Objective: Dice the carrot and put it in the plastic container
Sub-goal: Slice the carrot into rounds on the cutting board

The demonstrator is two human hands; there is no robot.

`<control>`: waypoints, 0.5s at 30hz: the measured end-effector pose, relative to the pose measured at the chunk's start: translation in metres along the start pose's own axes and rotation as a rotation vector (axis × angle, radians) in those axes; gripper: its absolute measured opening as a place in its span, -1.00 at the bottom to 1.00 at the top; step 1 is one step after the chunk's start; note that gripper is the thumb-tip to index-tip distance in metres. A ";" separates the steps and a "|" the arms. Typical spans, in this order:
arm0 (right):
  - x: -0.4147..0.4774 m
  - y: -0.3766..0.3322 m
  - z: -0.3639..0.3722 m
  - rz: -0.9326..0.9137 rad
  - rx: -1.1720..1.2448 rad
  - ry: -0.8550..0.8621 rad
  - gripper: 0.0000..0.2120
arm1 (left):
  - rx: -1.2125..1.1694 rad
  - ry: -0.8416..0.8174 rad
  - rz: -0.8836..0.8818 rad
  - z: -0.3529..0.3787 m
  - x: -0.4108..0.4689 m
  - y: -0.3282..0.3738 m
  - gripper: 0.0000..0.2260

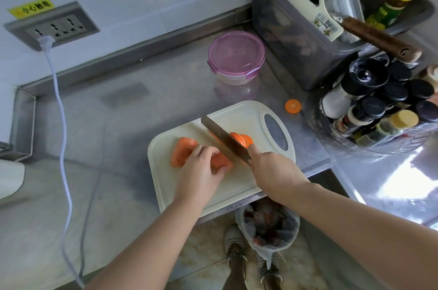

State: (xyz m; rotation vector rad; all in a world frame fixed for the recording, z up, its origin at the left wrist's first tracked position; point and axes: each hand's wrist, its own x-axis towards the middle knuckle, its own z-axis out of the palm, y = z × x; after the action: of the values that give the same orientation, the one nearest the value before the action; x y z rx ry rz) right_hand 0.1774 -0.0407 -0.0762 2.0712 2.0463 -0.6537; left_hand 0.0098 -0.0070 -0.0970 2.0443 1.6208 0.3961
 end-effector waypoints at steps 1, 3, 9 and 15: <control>-0.002 0.000 -0.002 -0.012 0.000 0.004 -0.82 | -0.004 0.006 -0.009 0.000 0.000 0.002 -0.68; -0.005 0.000 -0.007 -0.031 -0.002 0.007 -0.80 | -0.010 0.016 -0.017 0.001 0.003 0.006 -0.69; -0.017 -0.006 -0.017 -0.060 -0.009 0.000 -0.67 | 0.006 0.011 -0.018 0.001 0.006 0.009 -0.76; -0.021 -0.010 -0.020 -0.082 0.026 -0.015 -0.69 | 0.041 0.011 0.017 0.000 0.006 0.009 -0.77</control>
State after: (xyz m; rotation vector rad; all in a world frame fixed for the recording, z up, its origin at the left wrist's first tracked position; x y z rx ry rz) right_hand 0.1721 -0.0515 -0.0481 1.9989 2.1353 -0.7096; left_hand 0.0189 -0.0024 -0.0931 2.0908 1.6315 0.3843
